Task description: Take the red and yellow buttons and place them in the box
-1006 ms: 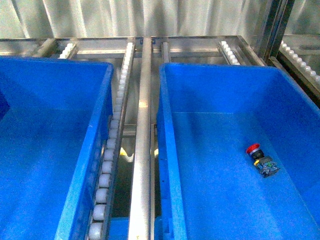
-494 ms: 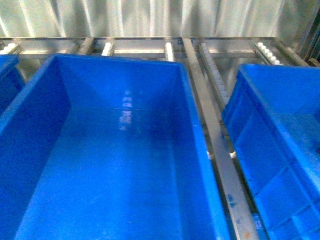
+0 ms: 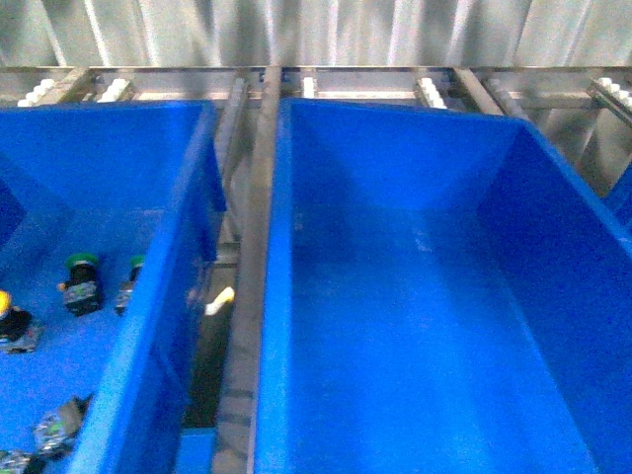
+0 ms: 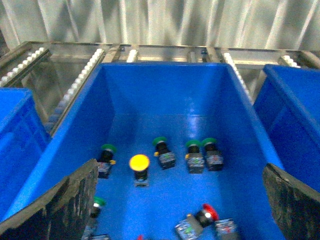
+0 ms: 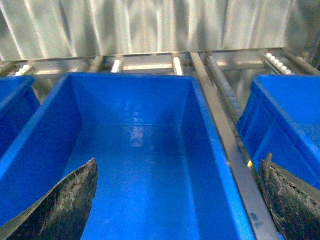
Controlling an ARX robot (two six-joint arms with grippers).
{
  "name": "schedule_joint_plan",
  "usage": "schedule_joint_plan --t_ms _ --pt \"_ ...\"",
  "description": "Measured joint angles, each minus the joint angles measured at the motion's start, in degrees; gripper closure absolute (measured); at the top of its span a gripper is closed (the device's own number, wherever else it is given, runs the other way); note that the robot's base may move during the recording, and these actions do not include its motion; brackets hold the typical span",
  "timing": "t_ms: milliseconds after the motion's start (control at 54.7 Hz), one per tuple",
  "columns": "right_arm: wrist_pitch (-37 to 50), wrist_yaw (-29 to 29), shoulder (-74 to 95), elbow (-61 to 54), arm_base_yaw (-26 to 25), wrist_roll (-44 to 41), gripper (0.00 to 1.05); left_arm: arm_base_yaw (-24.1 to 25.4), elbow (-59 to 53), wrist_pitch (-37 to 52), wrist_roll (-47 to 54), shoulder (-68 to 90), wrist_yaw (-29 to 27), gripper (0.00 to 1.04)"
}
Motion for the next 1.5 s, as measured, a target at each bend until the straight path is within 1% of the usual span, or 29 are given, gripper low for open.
schedule_joint_plan --t_ms 311,860,878,896,915,970,1006,1061,1134,1336,1500 --pt "0.0 -0.7 0.0 0.0 -0.2 0.0 0.07 0.0 0.0 0.0 0.0 0.0 -0.4 0.08" --pt "0.0 -0.1 0.0 0.0 -0.2 0.0 0.07 0.0 0.0 0.0 0.0 0.0 0.0 0.08" --pt "0.0 -0.1 0.0 0.0 -0.2 0.0 0.07 0.6 0.7 -2.4 0.7 1.5 2.0 0.08" --pt "0.0 -0.1 0.0 0.0 -0.2 0.0 0.07 1.1 2.8 -7.7 1.3 3.5 5.5 0.08" --pt "0.0 0.0 0.0 0.0 -0.2 0.0 0.07 0.9 5.7 -13.6 1.7 8.1 7.6 0.08" --pt "0.0 -0.2 0.0 0.0 -0.2 0.0 0.07 -0.9 9.9 -19.5 2.0 17.0 8.1 0.08" --pt "0.0 -0.1 0.0 0.0 -0.2 0.0 0.07 -2.1 11.2 -19.6 2.1 20.8 7.8 0.08" --pt "0.0 -0.1 0.0 0.0 -0.2 0.0 0.07 -4.9 13.9 -16.4 2.5 29.2 5.8 0.08" --pt "0.0 -0.1 0.0 0.0 -0.2 0.0 0.07 -6.8 16.4 -12.0 3.2 36.3 4.8 0.08" --pt "0.0 -0.1 0.0 0.0 -0.2 0.0 0.07 -10.6 23.5 -1.6 7.6 54.0 3.0 0.08" --pt "0.0 -0.1 0.0 0.0 -0.2 0.0 0.07 -12.5 29.9 3.0 10.5 69.2 2.2 0.08"
